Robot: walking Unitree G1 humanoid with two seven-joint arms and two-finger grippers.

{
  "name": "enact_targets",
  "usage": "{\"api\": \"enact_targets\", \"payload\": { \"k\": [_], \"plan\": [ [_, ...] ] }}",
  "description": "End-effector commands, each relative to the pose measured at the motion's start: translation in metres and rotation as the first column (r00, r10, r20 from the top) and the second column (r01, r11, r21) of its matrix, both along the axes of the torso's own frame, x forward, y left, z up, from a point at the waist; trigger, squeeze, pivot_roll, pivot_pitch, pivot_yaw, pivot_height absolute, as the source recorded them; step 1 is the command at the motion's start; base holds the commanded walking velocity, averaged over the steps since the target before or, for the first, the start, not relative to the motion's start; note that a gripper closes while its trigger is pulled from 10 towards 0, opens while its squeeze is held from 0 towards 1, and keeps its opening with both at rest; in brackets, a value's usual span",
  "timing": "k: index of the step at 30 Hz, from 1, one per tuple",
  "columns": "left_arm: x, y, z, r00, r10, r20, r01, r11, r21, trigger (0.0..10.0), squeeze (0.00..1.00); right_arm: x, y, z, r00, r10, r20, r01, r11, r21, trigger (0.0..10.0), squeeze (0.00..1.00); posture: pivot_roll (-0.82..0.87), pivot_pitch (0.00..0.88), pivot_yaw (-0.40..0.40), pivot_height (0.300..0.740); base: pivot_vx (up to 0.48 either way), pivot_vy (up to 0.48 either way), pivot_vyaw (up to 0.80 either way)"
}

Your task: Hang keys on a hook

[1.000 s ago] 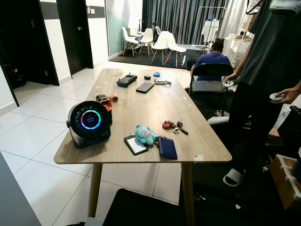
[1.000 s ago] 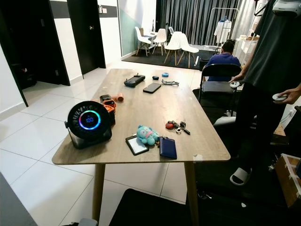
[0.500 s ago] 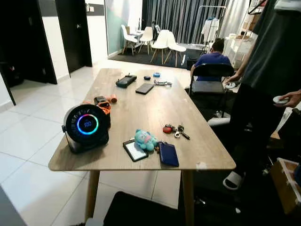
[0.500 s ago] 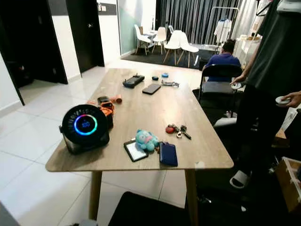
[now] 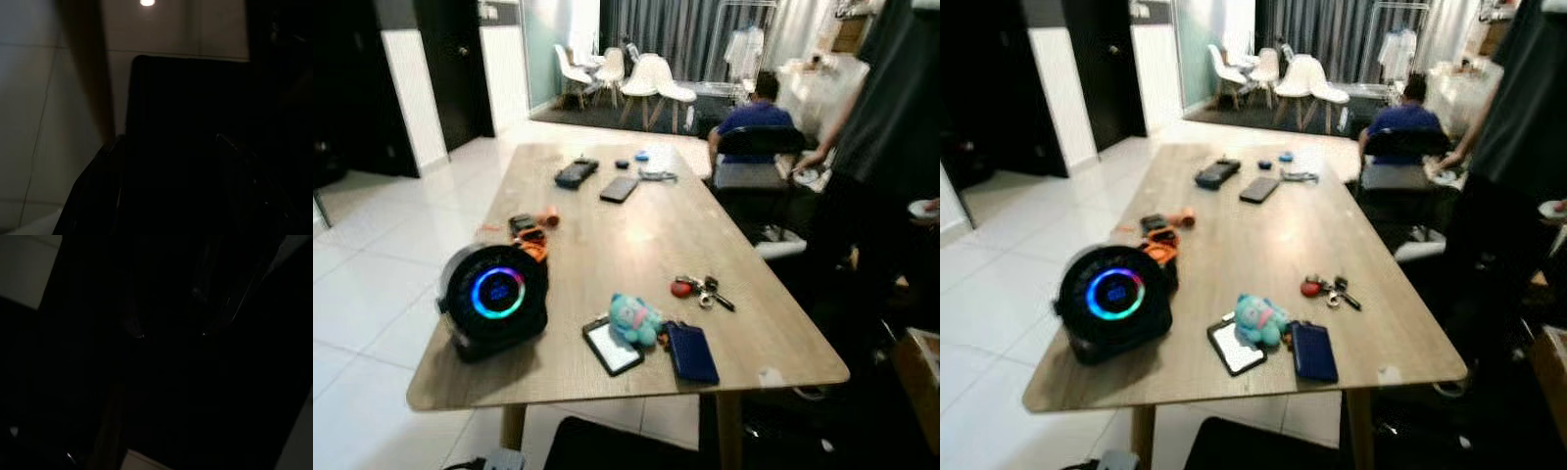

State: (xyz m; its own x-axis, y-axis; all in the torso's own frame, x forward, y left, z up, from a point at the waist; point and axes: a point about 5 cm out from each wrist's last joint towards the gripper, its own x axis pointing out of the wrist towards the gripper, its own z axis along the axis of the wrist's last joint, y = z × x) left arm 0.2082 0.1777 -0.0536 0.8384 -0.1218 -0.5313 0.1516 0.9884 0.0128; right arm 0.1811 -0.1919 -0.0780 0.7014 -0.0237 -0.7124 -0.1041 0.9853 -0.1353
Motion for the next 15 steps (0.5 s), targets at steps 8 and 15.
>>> {"api": "enact_targets", "payload": {
  "k": [8,15],
  "plan": [
    [-0.0104,-0.0005,-0.0069,0.999,0.002,-0.039,-0.002,1.0,-0.008,10.0,0.0,-0.0048,-0.0017,-0.0022,1.0,0.007,-0.019,-0.008,1.0,-0.01,10.0,0.0,0.05,0.029,-0.034,0.74,0.0,0.0,0.0],
    [-0.0116,0.0009,-0.007,0.999,0.006,-0.038,-0.006,1.0,-0.012,10.0,0.0,-0.0051,-0.001,-0.0025,1.0,0.014,-0.019,-0.014,1.0,-0.01,10.0,0.0,0.05,0.031,-0.035,0.74,0.0,0.0,0.0]
  ]
}}
